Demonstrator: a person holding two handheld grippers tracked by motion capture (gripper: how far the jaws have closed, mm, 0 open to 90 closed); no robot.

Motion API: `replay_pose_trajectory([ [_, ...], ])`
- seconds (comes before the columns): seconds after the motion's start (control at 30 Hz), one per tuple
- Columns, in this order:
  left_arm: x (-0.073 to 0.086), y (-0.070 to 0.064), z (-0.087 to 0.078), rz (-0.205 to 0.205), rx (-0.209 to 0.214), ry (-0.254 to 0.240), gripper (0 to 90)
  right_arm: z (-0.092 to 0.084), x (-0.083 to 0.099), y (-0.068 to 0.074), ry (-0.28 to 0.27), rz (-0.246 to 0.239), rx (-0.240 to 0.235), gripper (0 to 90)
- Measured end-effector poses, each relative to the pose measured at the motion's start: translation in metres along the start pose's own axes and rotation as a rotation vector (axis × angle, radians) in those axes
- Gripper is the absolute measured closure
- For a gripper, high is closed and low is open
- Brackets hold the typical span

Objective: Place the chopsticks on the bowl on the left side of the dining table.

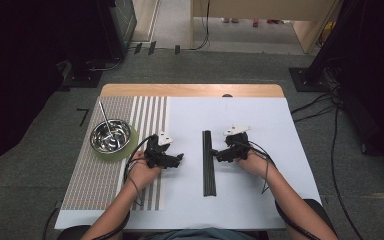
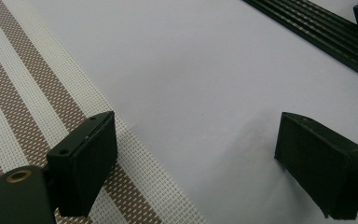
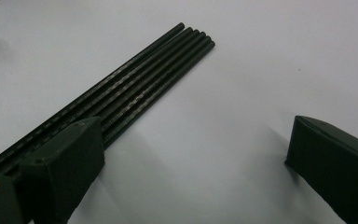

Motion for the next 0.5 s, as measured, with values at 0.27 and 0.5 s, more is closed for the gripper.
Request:
replay_pose_trajectory([
  [0.27,0.0000,-0.0010,0.0006,-0.007,-0.008,-0.003,12.5,0.0001,0.0000,0.0002,0.001,-0.001,0.003,3.9],
  [0.5,-0.0013,-0.0022,0.0019,-0.025,-0.019,-0.003,11.7,0.0003,-0.0002,0.0001,0.000,-0.007,0.004,3.7],
])
Point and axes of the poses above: each handheld gripper's, and its own axes: z roughly forward along the jaws, x roughly out of its underside, y roughly to its left, the point moved 1 cm from there along z, roughly forward along the jaws, and after that the axes turned 12 degrees about x, right-handed, at the moved point
